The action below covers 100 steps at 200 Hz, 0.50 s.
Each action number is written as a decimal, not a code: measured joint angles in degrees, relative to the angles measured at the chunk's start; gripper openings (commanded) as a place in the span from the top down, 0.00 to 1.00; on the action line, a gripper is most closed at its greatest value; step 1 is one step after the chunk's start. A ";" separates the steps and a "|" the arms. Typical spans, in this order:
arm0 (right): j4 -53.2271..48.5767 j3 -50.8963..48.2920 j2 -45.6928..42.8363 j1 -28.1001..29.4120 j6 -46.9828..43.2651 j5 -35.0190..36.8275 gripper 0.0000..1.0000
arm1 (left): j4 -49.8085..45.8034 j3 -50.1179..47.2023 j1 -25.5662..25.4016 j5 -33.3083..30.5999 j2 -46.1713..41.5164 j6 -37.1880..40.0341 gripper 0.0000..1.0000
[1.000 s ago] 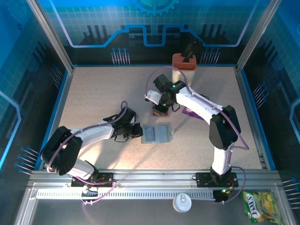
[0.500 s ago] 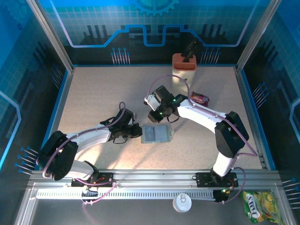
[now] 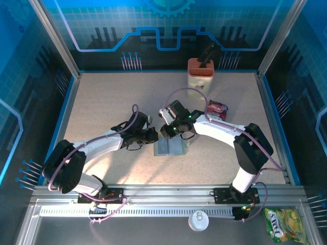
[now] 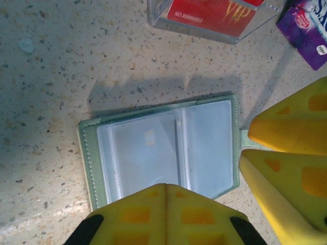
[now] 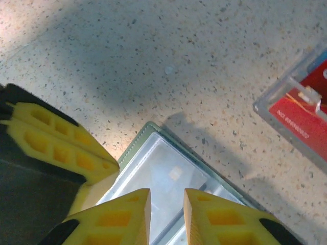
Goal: Take the credit cards out of the card holder
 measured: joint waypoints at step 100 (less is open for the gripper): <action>4.66 -4.72 2.23 -0.04 16.11 -9.31 0.81 | -9.11 -0.81 0.00 2.69 1.46 1.77 0.99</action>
